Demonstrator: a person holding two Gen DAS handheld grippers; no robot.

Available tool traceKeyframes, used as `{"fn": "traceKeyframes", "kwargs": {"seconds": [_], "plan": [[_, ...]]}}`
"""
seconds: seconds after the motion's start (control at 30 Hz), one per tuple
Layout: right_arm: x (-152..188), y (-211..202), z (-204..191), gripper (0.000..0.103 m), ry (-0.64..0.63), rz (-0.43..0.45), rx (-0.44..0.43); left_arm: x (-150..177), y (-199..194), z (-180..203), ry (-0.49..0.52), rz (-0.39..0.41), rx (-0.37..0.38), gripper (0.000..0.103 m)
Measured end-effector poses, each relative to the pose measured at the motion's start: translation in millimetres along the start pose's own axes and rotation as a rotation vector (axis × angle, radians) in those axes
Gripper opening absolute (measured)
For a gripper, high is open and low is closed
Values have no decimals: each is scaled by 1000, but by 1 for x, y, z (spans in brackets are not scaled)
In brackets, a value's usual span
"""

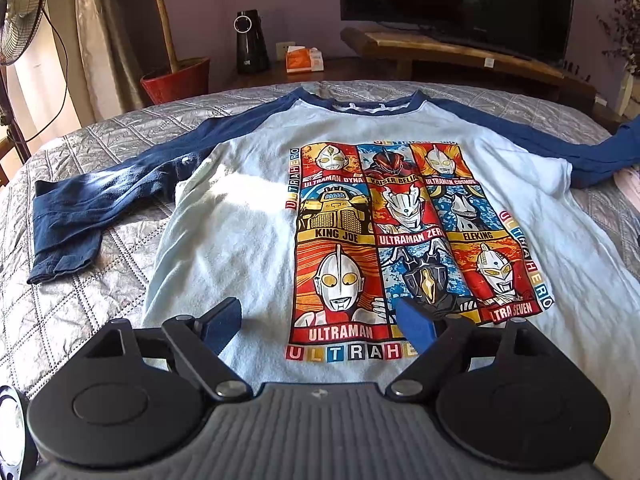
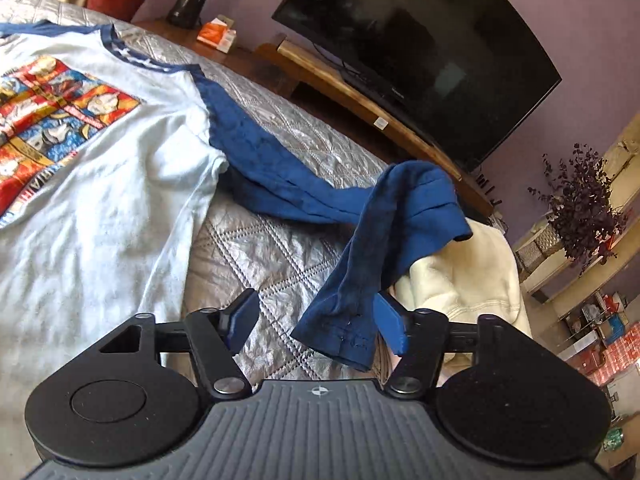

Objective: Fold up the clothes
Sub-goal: 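Grasp the dark blue sleeve cuff with the right gripper and lift it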

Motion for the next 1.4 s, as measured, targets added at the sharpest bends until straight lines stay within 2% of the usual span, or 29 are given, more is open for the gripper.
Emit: {"fn": "traceKeyframes", "kwargs": {"seconds": [0.07, 0.17, 0.2, 0.23, 0.27, 0.43, 0.57, 0.73, 0.8, 0.87, 0.97, 1.07, 1.23, 1.3, 1.4], "plan": [[9, 11, 1, 60, -6, -11, 35, -1, 1, 0, 0, 1, 3, 82], [9, 16, 6, 58, -33, 26, 85, -2, 1, -1, -8, 1, 7, 82], [7, 15, 8, 30, -29, 36, 80, -3, 1, -2, -12, 1, 9, 82], [3, 12, 11, 8, -17, 44, 63, -3, 1, -2, -13, 2, 10, 82], [-2, 9, 15, 6, -6, 52, 46, -3, 0, -2, -12, 4, 9, 82], [-32, -16, 43, 6, 104, 88, -48, -1, 0, -5, -14, -5, 7, 82], [-73, -21, 104, 6, 395, 48, -163, 1, 0, -4, -9, -11, 7, 83], [-147, 0, 164, 6, 675, 19, -327, 1, 0, -4, -13, -14, 12, 83], [-184, -3, 181, 6, 749, 75, -387, 1, 0, -5, -22, -15, 17, 83], [-221, -18, 191, 6, 753, 153, -415, 0, 0, -6, -30, -15, 22, 83], [-270, -69, 185, 6, 726, 308, -534, -1, 0, -10, -46, -15, 25, 83], [-301, -112, 163, 6, 731, 378, -671, -3, -1, -15, -72, -12, 33, 83], [-299, -139, 121, 7, 691, 356, -818, -6, -6, -25, -101, -1, 30, 83], [-287, -142, 102, 8, 646, 331, -874, -7, -7, -31, -116, 3, 26, 83], [-261, -142, 75, 8, 606, 273, -910, -9, -10, -41, -139, 9, 16, 83]]}}
Point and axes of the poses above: each gripper's, at about its wrist camera, not at the fingertips, and y roughly the way its jaws point, z to its right, x to its underside, the point moved 10 cm from there along y, roughly the way its jaws point, and after that the axes turned 11 degrees about x, right-handed, at the moved point
